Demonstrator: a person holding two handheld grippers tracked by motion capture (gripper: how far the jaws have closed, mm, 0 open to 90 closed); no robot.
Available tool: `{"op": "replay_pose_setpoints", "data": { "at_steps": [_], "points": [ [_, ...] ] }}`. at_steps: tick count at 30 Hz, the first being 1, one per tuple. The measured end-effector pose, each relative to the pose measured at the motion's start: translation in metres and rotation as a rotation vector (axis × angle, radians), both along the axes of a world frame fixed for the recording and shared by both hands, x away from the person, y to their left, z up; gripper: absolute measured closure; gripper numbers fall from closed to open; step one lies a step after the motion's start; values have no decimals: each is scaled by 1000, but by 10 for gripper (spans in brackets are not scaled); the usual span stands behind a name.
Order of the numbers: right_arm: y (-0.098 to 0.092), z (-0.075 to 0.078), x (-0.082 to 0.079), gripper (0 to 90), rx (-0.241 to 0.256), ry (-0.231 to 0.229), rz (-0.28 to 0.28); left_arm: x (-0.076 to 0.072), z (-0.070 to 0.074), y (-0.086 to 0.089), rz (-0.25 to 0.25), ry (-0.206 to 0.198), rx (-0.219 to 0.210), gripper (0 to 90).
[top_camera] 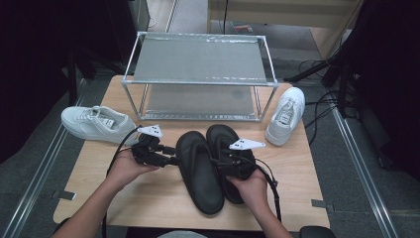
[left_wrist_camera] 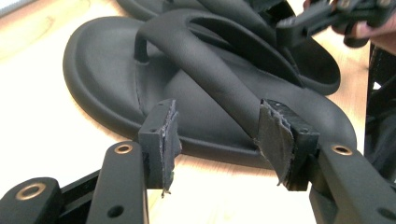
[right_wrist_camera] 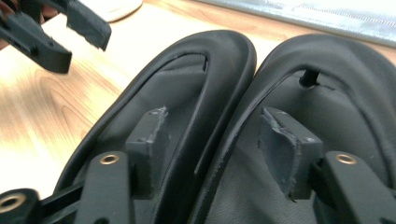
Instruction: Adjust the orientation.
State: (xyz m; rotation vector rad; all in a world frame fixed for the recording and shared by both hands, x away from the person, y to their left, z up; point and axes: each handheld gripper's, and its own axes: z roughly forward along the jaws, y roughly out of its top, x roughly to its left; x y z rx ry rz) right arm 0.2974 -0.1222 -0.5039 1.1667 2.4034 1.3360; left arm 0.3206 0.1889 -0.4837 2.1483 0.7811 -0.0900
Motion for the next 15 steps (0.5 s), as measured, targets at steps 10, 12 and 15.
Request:
{"op": "replay_pose_setpoints", "data": {
  "at_steps": [10,12,15],
  "points": [
    [13,-14,-5,386,-44,-3,-19,7,11,2,16,-39,-37,484],
    [15,-16,-5,393,-47,-7,-25,9,13,1,14,-41,-43,485],
    [18,-20,-6,404,-58,3,-19,12,17,0,11,-31,-31,515]
  ]
}}
